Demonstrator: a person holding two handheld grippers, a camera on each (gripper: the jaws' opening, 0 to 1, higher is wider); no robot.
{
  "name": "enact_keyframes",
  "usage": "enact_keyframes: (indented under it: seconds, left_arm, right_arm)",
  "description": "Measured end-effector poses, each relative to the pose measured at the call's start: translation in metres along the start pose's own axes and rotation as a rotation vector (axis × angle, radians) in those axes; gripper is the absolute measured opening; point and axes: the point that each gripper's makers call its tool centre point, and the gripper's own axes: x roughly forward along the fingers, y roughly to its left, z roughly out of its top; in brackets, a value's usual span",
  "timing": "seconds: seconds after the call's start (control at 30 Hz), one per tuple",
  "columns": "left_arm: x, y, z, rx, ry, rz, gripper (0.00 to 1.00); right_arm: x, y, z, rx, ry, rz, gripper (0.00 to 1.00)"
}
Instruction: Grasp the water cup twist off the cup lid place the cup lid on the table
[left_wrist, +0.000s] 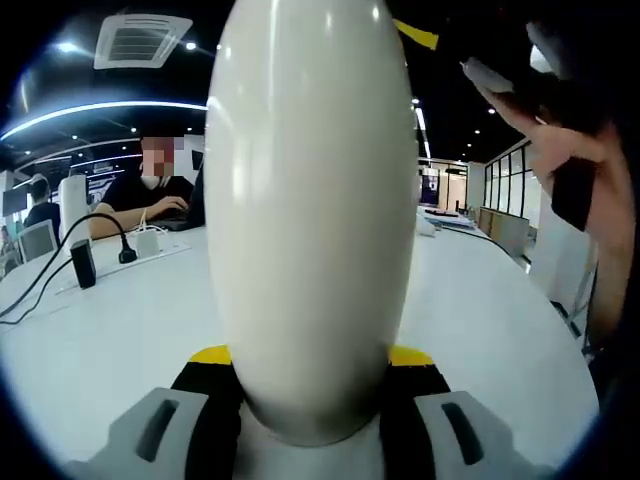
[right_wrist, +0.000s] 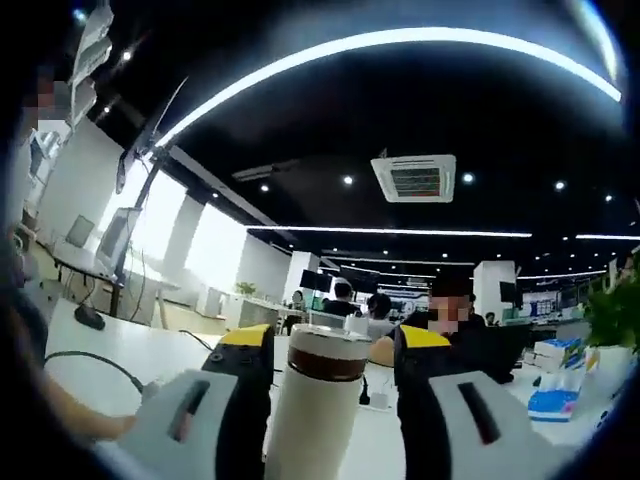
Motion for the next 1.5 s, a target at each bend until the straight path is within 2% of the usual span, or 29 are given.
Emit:
enact_keyframes:
  seconds: [0.23,0.4,0.77,0.87,0.97,1.1,1.2,1.4,1.5]
  left_arm:
    - [0.000,0.001,0.000,0.000,0.000,0.000,0.55]
    - [-0.001,0.001,0.000,-0.001,0.001,0.000,0.55]
    - [0.000,-0.001,0.000,0.000,0.001,-0.003,0.55]
    - [0.000,-0.001,0.000,0.000,0.001,-0.003,0.55]
    - [0.001,0.000,0.000,0.000,0.001,-0.002,0.55]
    - [0.001,0.000,0.000,0.000,0.001,-0.002,0.55]
    - [0.001,0.000,0.000,0.000,0.001,-0.002,0.55]
    - [0.000,-0.001,0.000,-0.001,0.002,-0.002,0.55]
    - [0.000,-0.003,0.000,0.000,0.001,-0.004,0.55]
  right_arm:
    - [0.020,0.007,-0.018,-0.011,0.057,0.040,0.51]
    - [0.026,0.004,-0.018,0.006,0.065,0.081,0.46]
    - [0.023,0.008,-0.017,0.161,0.029,0.337,0.45]
    - [0.023,0.006,-0.014,0.305,0.011,0.418,0.44]
    - [0.023,0.007,-0.015,0.302,-0.008,0.516,0.44]
    - [0.022,0.013,-0.013,0.251,-0.050,0.637,0.44]
    - [0.021,0.014,-0.013,0.295,-0.065,0.725,0.44]
    - [0.022,0.011,-0.013,0.416,-0.101,0.815,0.44]
    - [0.022,0.009,-0.014,0.428,-0.115,0.846,0.44]
